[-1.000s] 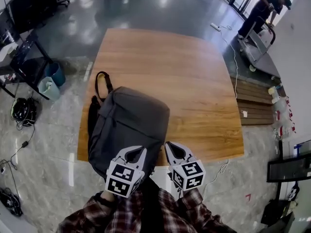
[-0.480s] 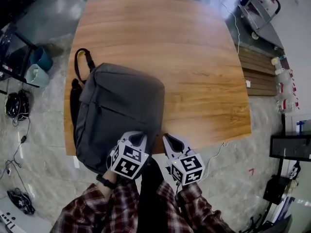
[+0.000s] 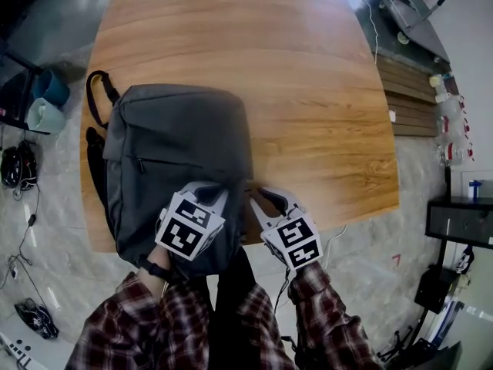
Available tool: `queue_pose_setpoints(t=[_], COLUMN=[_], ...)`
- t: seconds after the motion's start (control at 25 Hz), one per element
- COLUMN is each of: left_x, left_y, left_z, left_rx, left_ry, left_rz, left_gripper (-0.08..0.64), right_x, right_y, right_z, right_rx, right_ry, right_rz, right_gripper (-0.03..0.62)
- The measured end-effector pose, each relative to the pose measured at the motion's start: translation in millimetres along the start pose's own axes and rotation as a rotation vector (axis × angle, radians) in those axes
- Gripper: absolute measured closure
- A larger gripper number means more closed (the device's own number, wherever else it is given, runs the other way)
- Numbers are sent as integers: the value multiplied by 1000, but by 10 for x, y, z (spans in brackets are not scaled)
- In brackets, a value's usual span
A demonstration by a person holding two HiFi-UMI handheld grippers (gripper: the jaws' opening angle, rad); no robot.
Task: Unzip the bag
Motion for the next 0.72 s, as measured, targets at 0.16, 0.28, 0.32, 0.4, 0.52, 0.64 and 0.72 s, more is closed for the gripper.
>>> queue_pose_setpoints(t=[0.16, 0.28, 0.32, 0.4, 0.52, 0.64, 0.72], left_x=[132, 275, 324, 404, 469, 482, 492], left_y=[205, 347, 393, 481, 569, 609, 613], left_z=[99, 144, 156, 178, 205, 206, 206], left_rx=[-27, -43, -47, -49, -41, -42, -44], left_ry=[-3, -6, -9, -16, -27, -40, -46], left_rz=[-9, -3, 3, 18, 32, 26, 24], left_gripper=[551, 552, 552, 552, 552, 552, 552], right_x=[-223, -357, -394, -458, -525, -522, -505], right_y=[73, 160, 203, 287, 390, 448, 459], right_z=[182, 363, 417, 509, 630, 704, 733], right_rx=[48, 78, 81, 84, 95, 120, 137], right_ry=[49, 84, 96, 118, 165, 239, 289], right_rz=[-200, -339, -372, -444, -558, -687, -777], right_gripper=[523, 509, 508, 508, 508, 508, 509])
Point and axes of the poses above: the fingertips, and each gripper's own axes: z forward along the fingers, x to its left, y out of its top, the point moved 2 cm from there along -z, backward along the fingers, and after that the axes turned 10 degrees about -z, right-handed, at the moved point
